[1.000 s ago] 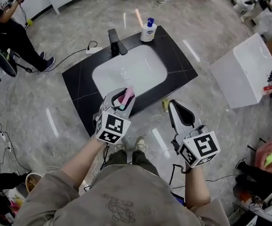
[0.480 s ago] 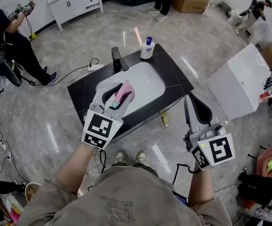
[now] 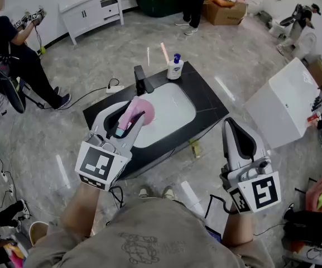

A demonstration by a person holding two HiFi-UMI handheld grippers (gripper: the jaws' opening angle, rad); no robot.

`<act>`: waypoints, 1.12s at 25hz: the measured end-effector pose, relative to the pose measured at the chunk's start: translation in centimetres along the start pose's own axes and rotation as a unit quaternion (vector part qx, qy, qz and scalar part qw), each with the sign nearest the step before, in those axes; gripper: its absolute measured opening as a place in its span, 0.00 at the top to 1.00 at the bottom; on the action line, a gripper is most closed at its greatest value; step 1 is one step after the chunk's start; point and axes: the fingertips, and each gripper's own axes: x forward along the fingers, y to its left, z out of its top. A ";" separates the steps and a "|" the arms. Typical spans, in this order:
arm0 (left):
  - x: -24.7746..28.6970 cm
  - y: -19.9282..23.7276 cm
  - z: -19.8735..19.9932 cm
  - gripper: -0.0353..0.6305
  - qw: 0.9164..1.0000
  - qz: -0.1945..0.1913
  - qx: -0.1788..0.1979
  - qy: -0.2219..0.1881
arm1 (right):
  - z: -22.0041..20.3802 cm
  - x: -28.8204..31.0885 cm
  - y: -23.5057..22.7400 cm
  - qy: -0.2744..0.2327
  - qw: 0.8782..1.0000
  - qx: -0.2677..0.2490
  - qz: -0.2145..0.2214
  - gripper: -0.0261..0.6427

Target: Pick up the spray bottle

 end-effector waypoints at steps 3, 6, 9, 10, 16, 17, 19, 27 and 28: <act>-1.4 0.5 0.1 0.73 1.000 0.009 -0.021 -0.002 | -0.1 -0.7 0.0 0.007 1.000 -0.005 -0.002 0.92; -2.5 0.8 -0.5 0.73 0.999 0.021 -0.028 0.000 | -0.4 -1.3 0.1 0.016 1.000 -0.007 -0.003 0.92; -3.4 0.5 -1.3 0.73 0.999 0.024 -0.030 0.008 | -1.6 -1.6 0.0 0.030 1.000 -0.002 -0.007 0.92; -3.6 0.3 -1.6 0.73 0.999 0.025 -0.031 0.011 | -2.1 -1.7 0.0 0.036 0.999 0.002 -0.008 0.92; -4.5 -0.6 -4.3 0.73 0.998 0.028 -0.046 0.039 | -5.8 -1.8 0.7 0.085 0.996 0.012 0.005 0.92; -4.5 -0.7 -4.7 0.73 0.998 0.028 -0.046 0.044 | -6.4 -1.8 1.0 0.092 0.996 0.011 0.010 0.92; -4.7 -1.0 -5.5 0.73 0.997 0.029 -0.049 0.053 | -7.3 -1.8 1.5 0.103 0.994 0.011 0.019 0.92; -5.0 -1.7 -7.3 0.73 0.995 0.028 -0.052 0.075 | -9.2 -1.6 3.0 0.124 0.991 0.025 0.037 0.92; -5.0 -1.7 -7.4 0.73 0.995 0.028 -0.051 0.076 | -9.2 -1.6 3.1 0.124 0.991 0.024 0.038 0.92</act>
